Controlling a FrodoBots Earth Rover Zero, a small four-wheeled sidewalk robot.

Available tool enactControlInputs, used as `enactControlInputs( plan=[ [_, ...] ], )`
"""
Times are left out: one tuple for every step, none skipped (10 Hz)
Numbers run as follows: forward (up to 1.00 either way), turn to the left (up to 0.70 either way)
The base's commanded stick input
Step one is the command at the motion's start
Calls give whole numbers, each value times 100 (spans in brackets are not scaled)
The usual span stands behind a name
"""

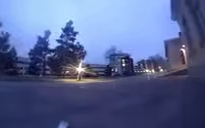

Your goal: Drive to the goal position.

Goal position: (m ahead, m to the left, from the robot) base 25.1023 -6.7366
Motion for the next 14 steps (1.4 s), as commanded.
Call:
enactControlInputs(
  plan=[
    [50,-50],
    [50,-44],
    [50,-13],
    [50,0],
    [50,0],
    [50,0],
    [50,0],
    [50,0],
    [50,0],
    [50,0],
    [50,0],
    [50,0],
    [50,0],
    [50,0]
  ],
)
